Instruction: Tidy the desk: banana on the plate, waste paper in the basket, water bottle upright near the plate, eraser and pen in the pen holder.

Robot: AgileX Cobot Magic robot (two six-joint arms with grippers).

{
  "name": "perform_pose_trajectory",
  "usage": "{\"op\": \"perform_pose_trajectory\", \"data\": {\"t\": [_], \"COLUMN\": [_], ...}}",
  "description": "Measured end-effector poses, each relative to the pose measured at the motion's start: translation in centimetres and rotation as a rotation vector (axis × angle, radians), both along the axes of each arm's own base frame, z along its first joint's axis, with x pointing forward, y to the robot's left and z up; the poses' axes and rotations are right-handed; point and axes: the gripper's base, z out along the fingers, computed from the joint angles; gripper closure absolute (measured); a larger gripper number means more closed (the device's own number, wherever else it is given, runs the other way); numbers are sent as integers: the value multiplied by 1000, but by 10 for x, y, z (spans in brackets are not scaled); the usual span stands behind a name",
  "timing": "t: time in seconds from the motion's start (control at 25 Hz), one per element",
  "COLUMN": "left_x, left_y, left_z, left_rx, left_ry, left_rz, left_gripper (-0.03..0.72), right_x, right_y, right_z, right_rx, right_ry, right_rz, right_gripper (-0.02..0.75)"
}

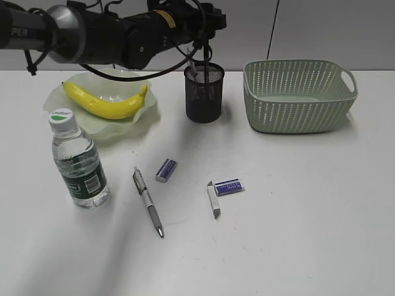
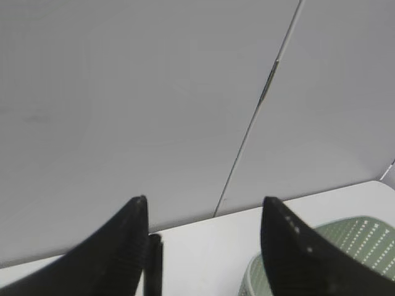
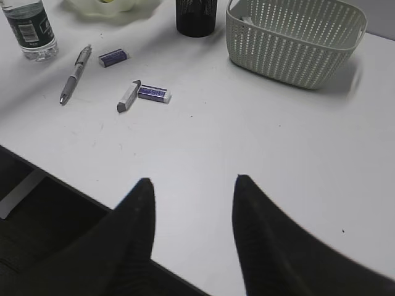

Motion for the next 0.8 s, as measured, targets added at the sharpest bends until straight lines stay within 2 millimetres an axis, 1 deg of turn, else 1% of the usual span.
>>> {"op": "perform_pose_trajectory", "data": {"t": [0.04,0.08,0.16,0.28,0.32,0.4,0.44,0.56,0.68,0.8], "left_x": [-1,-3,-8,-26,-34,-56,-67,-112,-156,-201], "left_y": [0,1,5,17,22,37,45,76,110,145], "left_z": [4,12,35,87,101,137,149,192,220,240], "left_rx": [3,6,8,15,34,64,98,202,314,411], "left_ry": [-8,-19,-36,-37,-8,48,94,193,300,406], "left_rz": [-3,-6,-8,-1,4,15,21,49,96,157], "left_gripper": [241,236,239,267,279,293,297,302,305,306], "right_x": [0,0,0,0,0,0,0,0,0,0], "right_y": [0,0,0,0,0,0,0,0,0,0], "right_z": [0,0,0,0,0,0,0,0,0,0], "right_rx": [0,0,0,0,0,0,0,0,0,0], "right_ry": [0,0,0,0,0,0,0,0,0,0], "right_rz": [0,0,0,0,0,0,0,0,0,0], "right_gripper": [397,397,397,397,397,397,397,397,397,397]}}
